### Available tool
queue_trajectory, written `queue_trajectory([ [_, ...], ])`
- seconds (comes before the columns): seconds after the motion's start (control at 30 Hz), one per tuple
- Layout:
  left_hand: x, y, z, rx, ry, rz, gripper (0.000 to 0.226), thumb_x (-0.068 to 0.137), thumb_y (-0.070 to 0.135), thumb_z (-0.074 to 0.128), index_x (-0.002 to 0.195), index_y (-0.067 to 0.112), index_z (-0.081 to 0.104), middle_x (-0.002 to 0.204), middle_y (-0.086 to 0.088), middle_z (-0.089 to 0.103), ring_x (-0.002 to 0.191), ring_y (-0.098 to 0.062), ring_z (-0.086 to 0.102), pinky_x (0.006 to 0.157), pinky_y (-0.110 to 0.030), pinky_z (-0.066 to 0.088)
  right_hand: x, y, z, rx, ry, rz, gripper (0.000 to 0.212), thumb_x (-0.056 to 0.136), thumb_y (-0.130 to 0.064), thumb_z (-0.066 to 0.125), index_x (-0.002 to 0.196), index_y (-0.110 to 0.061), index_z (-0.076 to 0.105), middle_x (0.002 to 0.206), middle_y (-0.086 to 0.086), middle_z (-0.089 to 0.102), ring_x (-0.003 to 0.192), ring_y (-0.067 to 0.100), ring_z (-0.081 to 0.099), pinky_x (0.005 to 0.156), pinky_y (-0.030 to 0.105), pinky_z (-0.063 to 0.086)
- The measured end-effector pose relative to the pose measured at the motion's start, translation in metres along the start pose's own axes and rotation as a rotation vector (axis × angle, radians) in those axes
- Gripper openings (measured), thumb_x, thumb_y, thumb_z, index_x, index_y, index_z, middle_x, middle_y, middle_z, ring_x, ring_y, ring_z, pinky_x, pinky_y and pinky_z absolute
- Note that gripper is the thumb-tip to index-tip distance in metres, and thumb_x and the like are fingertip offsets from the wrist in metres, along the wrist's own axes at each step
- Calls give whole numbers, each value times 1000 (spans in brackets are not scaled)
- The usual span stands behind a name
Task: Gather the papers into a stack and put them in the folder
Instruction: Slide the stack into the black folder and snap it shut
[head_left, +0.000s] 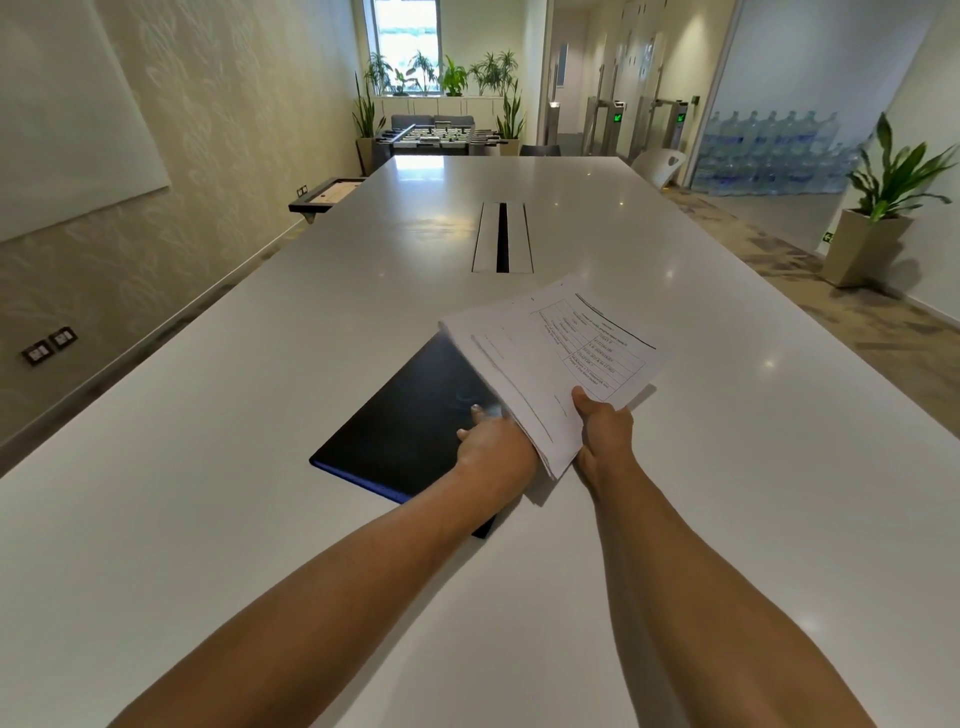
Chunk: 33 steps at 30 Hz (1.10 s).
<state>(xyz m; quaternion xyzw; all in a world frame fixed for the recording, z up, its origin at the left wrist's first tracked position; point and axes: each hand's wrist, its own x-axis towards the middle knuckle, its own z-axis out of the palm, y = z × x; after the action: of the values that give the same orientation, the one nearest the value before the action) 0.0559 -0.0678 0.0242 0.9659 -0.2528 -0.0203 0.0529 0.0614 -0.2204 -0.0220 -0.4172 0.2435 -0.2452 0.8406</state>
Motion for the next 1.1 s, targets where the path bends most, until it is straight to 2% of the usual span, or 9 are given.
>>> queue_trajectory([
  [0.1, 0, 0, -25, 54, 52, 75, 26, 96, 6, 41, 114, 0, 59, 121, -27, 59, 98, -36, 64, 83, -45, 57, -1, -1, 1, 50, 12, 10, 54, 90, 2, 65, 141, -11, 50, 128, 10, 64, 108, 27, 65, 93, 47, 55],
  [0.2, 4, -9, -48, 205, 104, 161, 17, 91, 10, 47, 74, 10, 54, 96, -14, 66, 66, -21, 53, 62, -35, 47, -3, -3, 1, 79, 7, 33, 54, 91, 1, 65, 142, -12, 50, 128, 10, 65, 111, 28, 64, 94, 48, 54],
  [0.27, 6, -19, -63, 214, 124, 142, 3, 88, 10, 61, 89, 8, 62, 100, -13, 64, 77, -24, 58, 62, -33, 40, -5, -4, 1, 97, 4, 46, 54, 92, -1, 64, 142, -15, 50, 127, 8, 65, 112, 29, 63, 94, 50, 54],
  [0.33, 10, -33, -75, 192, 155, 105, 20, 86, 2, 63, 106, 4, 61, 105, -13, 61, 86, -28, 61, 64, -32, 38, -8, -6, 2, 128, 1, 52, 55, 92, 0, 64, 142, -17, 49, 129, 9, 64, 115, 30, 62, 96, 52, 52],
  [0.5, 18, -66, -106, 115, 183, 15, 25, 87, 1, 58, 112, 5, 60, 92, -10, 52, 75, -22, 47, 64, -32, 40, -15, -16, 7, 145, -4, 99, 52, 93, -2, 62, 141, -19, 49, 126, 7, 66, 112, 29, 64, 91, 47, 56],
  [0.67, 21, -83, -124, 80, 186, -39, 35, 89, 4, 56, 124, 6, 61, 108, -17, 59, 86, -29, 57, 66, -33, 42, -17, -47, 15, 48, -31, 85, 45, 90, 1, 65, 133, -7, 56, 122, 11, 67, 107, 30, 66, 91, 48, 55],
  [0.83, 21, -87, -131, 56, 180, -76, 11, 92, 6, 53, 97, 3, 62, 103, -17, 62, 75, -25, 53, 64, -33, 45, -29, -74, 18, 8, -65, -21, 39, 88, 8, 64, 123, -9, 60, 109, 6, 71, 100, 26, 70, 83, 43, 60],
  [0.93, 21, -89, -133, 4, 181, -90, 28, 93, 10, 51, 66, 9, 45, 83, -12, 59, 61, -19, 48, 51, -29, 37, -37, -84, 14, -54, -45, -40, 42, 86, 9, 65, 126, -4, 59, 116, 12, 69, 106, 30, 68, 92, 48, 55],
  [1.1, 17, -90, -132, -106, 146, -82, 31, 89, 33, 52, 67, 11, 52, 75, -7, 58, 61, -18, 51, 52, -27, 33, -47, -99, 10, -115, 1, -73, 46, 84, 14, 63, 128, 1, 58, 116, 14, 69, 101, 30, 69, 89, 46, 57],
])
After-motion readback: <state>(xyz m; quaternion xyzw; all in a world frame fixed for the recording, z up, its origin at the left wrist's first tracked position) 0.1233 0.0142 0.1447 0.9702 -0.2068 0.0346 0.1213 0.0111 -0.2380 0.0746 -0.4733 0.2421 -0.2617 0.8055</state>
